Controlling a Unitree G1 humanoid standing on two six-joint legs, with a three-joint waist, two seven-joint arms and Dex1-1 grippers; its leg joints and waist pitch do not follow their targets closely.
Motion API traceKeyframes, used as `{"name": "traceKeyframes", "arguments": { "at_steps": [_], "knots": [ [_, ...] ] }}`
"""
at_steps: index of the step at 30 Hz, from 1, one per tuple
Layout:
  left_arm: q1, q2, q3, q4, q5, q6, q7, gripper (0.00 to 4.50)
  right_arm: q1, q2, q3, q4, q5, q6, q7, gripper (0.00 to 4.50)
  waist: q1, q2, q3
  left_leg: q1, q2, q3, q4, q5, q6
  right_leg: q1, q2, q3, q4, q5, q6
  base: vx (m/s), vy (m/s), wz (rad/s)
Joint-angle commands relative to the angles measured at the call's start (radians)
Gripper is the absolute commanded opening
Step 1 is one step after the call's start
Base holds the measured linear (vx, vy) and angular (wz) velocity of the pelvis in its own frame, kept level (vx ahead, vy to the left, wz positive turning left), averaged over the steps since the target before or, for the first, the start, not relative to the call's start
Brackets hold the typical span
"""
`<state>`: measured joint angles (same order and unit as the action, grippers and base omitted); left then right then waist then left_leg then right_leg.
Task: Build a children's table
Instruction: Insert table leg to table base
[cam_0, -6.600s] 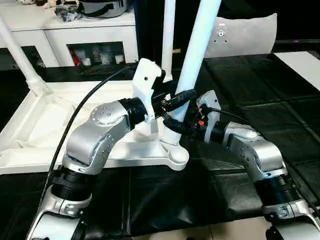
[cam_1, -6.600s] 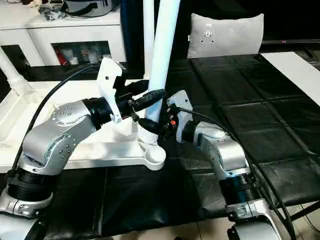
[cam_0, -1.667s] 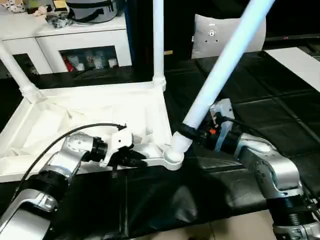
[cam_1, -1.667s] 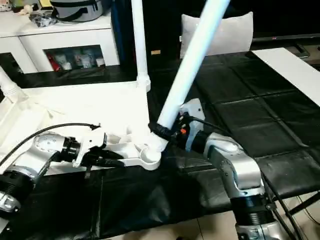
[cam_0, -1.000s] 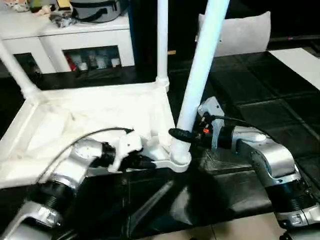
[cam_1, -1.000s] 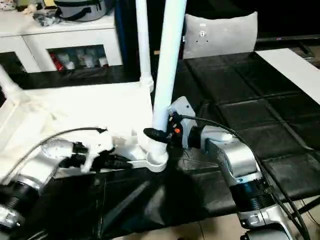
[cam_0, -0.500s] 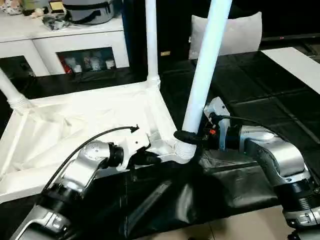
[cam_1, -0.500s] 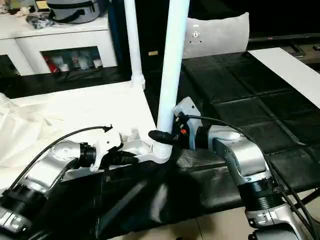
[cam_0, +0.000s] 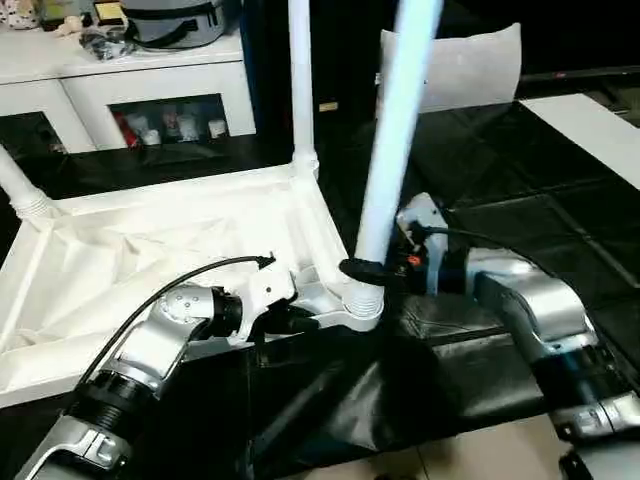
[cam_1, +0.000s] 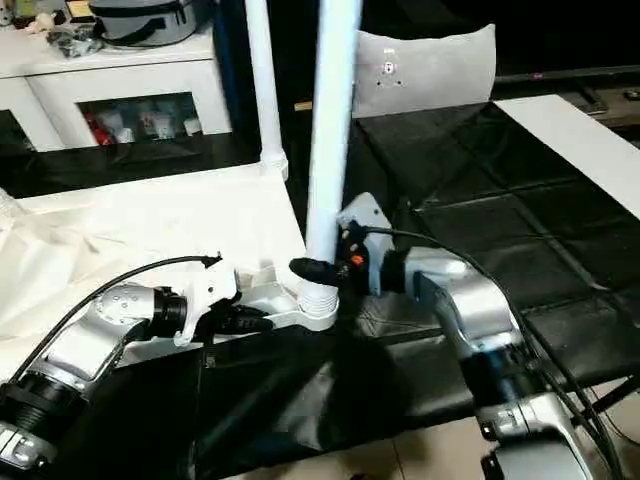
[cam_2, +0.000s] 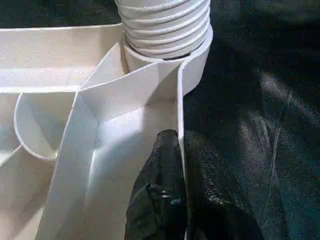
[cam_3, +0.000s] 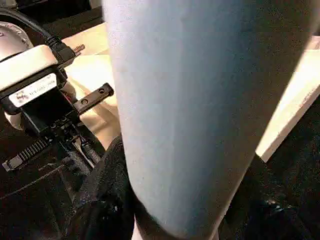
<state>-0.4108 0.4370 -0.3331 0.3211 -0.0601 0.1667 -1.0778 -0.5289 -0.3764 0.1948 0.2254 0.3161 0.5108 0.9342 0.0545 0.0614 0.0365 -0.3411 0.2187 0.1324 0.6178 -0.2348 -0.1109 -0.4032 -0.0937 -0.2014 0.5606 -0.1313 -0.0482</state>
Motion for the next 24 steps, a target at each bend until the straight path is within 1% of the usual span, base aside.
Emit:
{"name": "traceKeyframes", "arguments": {
  "at_steps": [1, 3, 4, 5, 8, 9, 10, 11, 12, 13, 14, 15, 16, 17, 18, 20, 21, 22, 23, 24],
  "knots": [
    [-0.016, -0.013, -0.007, -0.027, -0.017, -0.048, -0.038, 0.00, 0.009, 0.006, 0.017, 0.058, -0.026, 0.003, -0.007, 1.86, 0.005, -0.017, -0.069, -0.015, 0.004, 0.015, -0.067, -0.086, 0.080, 0.070, -0.059, 0.057, -0.076, -0.422, 0.005, 0.000, 0.000, 0.00],
    [-0.017, -0.016, -0.002, -0.024, -0.021, -0.049, -0.034, 0.00, 0.018, 0.016, -0.013, 0.074, -0.004, 0.004, -0.008, 1.86, 0.007, -0.016, -0.069, -0.015, 0.004, 0.015, -0.067, -0.085, 0.081, 0.071, -0.059, 0.057, -0.076, -0.419, 0.002, 0.000, 0.000, 0.00],
    [-0.018, -0.018, 0.001, -0.021, -0.023, -0.051, -0.031, 0.00, 0.029, 0.022, -0.039, 0.089, 0.014, 0.002, -0.008, 1.86, 0.007, -0.013, -0.070, -0.014, 0.005, 0.015, -0.068, -0.083, 0.080, 0.071, -0.058, 0.058, -0.074, -0.411, -0.005, 0.000, 0.000, 0.00],
    [-0.018, -0.021, 0.004, -0.018, -0.024, -0.052, -0.029, 0.00, 0.037, 0.025, -0.056, 0.098, 0.026, 0.000, -0.008, 1.86, 0.008, -0.014, -0.070, -0.014, 0.005, 0.016, -0.068, -0.083, 0.080, 0.071, -0.059, 0.058, -0.075, -0.411, -0.005, 0.000, 0.000, 0.00],
    [-0.019, -0.023, 0.006, -0.015, -0.025, -0.054, -0.027, 0.00, 0.051, 0.027, -0.075, 0.107, 0.040, -0.002, -0.010, 1.86, 0.010, -0.015, -0.070, -0.015, 0.006, 0.015, -0.068, -0.079, 0.080, 0.072, -0.059, 0.058, -0.073, -0.404, -0.009, 0.000, 0.000, 0.00],
    [-0.018, -0.026, 0.008, -0.015, -0.028, -0.054, -0.026, 0.00, 0.065, 0.027, -0.084, 0.112, 0.046, -0.007, -0.010, 1.86, 0.010, -0.008, -0.070, -0.014, 0.006, 0.016, -0.068, -0.080, 0.080, 0.072, -0.059, 0.058, -0.074, -0.404, -0.010, 0.000, 0.000, 0.00],
    [-0.019, -0.030, 0.010, -0.012, -0.030, -0.054, -0.024, 0.00, 0.086, 0.027, -0.096, 0.113, 0.053, -0.014, -0.012, 1.86, 0.010, -0.007, -0.070, -0.015, 0.005, 0.017, -0.068, -0.081, 0.080, 0.072, -0.059, 0.058, -0.075, -0.404, -0.010, 0.000, 0.000, 0.00],
    [-0.022, -0.037, 0.014, -0.005, -0.032, -0.055, -0.021, 0.00, 0.128, 0.026, -0.112, 0.108, 0.059, -0.034, -0.019, 1.86, 0.010, -0.005, -0.071, -0.014, 0.006, 0.016, -0.068, -0.083, 0.079, 0.072, -0.059, 0.058, -0.075, -0.401, -0.011, 0.000, 0.000, 0.00],
    [-0.022, -0.039, 0.015, -0.002, -0.033, -0.056, -0.020, 0.00, 0.139, 0.026, -0.115, 0.105, 0.060, -0.040, -0.020, 1.86, 0.010, -0.008, -0.070, -0.014, 0.005, 0.018, -0.067, -0.083, 0.081, 0.071, -0.058, 0.058, -0.078, -0.403, -0.008, 0.000, 0.000, 0.00],
    [-0.024, -0.043, 0.017, 0.001, -0.032, -0.058, -0.017, 0.00, 0.154, 0.024, -0.117, 0.097, 0.057, -0.048, -0.020, 1.86, 0.013, -0.005, -0.072, -0.014, 0.004, 0.017, -0.068, -0.080, 0.082, 0.073, -0.059, 0.058, -0.076, -0.400, -0.009, 0.000, 0.000, 0.00],
    [-0.024, -0.043, 0.017, 0.001, -0.032, -0.058, -0.017, 0.00, 0.154, 0.024, -0.117, 0.097, 0.057, -0.048, -0.020, 1.86, 0.013, -0.007, -0.072, -0.015, 0.004, 0.017, -0.068, -0.080, 0.083, 0.073, -0.058, 0.058, -0.077, -0.400, -0.007, 0.000, 0.000, 0.00],
    [-0.026, -0.046, 0.018, 0.006, -0.030, -0.060, -0.013, 0.00, 0.169, 0.021, -0.115, 0.086, 0.051, -0.060, -0.021, 1.86, 0.013, -0.008, -0.071, -0.015, 0.004, 0.017, -0.068, -0.082, 0.084, 0.072, -0.057, 0.057, -0.076, -0.404, -0.007, 0.000, 0.000, 0.00],
    [-0.029, -0.051, 0.021, 0.013, -0.026, -0.067, -0.009, 0.00, 0.199, 0.012, -0.104, 0.057, 0.033, -0.085, -0.022, 1.86, 0.012, -0.006, -0.069, -0.014, 0.000, 0.019, -0.067, -0.099, 0.082, 0.072, -0.055, 0.053, -0.084, -0.431, 0.006, 0.000, 0.000, 0.00],
    [-0.029, -0.051, 0.021, 0.014, -0.026, -0.067, -0.008, 0.00, 0.200, 0.011, -0.103, 0.055, 0.031, -0.086, -0.022, 1.86, 0.012, -0.007, -0.069, -0.013, 0.000, 0.019, -0.067, -0.103, 0.080, 0.071, -0.056, 0.053, -0.085, -0.441, 0.012, 0.000, 0.000, 0.00],
    [-0.033, -0.055, 0.025, 0.019, -0.024, -0.070, -0.002, 0.00, 0.225, -0.002, -0.084, 0.017, 0.011, -0.102, -0.023, 1.86, 0.010, -0.006, -0.068, -0.013, -0.002, 0.019, -0.067, -0.113, 0.079, 0.071, -0.054, 0.050, -0.089, -0.459, 0.022, 0.000, 0.000, 0.00],
    [-0.034, -0.057, 0.026, 0.021, -0.022, -0.071, 0.000, 0.00, 0.242, -0.024, -0.048, -0.014, -0.027, -0.116, -0.030, 1.86, 0.008, -0.007, -0.066, -0.011, -0.004, 0.018, -0.067, -0.130, 0.077, 0.069, -0.053, 0.046, -0.096, -0.487, 0.043, 0.000, 0.000, 0.00],
    [-0.034, -0.056, 0.026, 0.021, -0.021, -0.071, 0.000, 0.00, 0.244, -0.028, -0.040, -0.018, -0.035, -0.117, -0.032, 1.86, 0.008, -0.007, -0.066, -0.011, -0.004, 0.018, -0.067, -0.130, 0.077, 0.069, -0.053, 0.046, -0.096, -0.487, 0.043, 0.000, 0.000, 0.00],
    [-0.033, -0.056, 0.027, 0.021, -0.019, -0.072, -0.003, 0.00, 0.246, -0.040, -0.017, -0.022, -0.064, -0.128, -0.036, 1.86, 0.006, -0.006, -0.064, -0.008, -0.008, 0.020, -0.065, -0.150, 0.077, 0.066, -0.051, 0.041, -0.102, -0.515, 0.056, 0.000, 0.000, 0.00],
    [-0.033, -0.056, 0.028, 0.021, -0.018, -0.073, -0.003, 0.00, 0.245, -0.045, -0.008, -0.020, -0.074, -0.132, -0.035, 1.86, 0.005, -0.007, -0.063, -0.008, -0.009, 0.020, -0.064, -0.156, 0.078, 0.066, -0.051, 0.039, -0.103, -0.523, 0.061, 0.000, 0.000, 0.00],
    [-0.032, -0.052, 0.027, 0.022, -0.012, -0.077, -0.008, 0.00, 0.236, -0.064, 0.034, -0.008, -0.120, -0.149, -0.028, 1.86, 0.003, -0.006, -0.061, -0.007, -0.010, 0.019, -0.064, -0.172, 0.076, 0.065, -0.048, 0.035, -0.107, -0.540, 0.073, 0.000, 0.000, 0.00]
  ]
}}
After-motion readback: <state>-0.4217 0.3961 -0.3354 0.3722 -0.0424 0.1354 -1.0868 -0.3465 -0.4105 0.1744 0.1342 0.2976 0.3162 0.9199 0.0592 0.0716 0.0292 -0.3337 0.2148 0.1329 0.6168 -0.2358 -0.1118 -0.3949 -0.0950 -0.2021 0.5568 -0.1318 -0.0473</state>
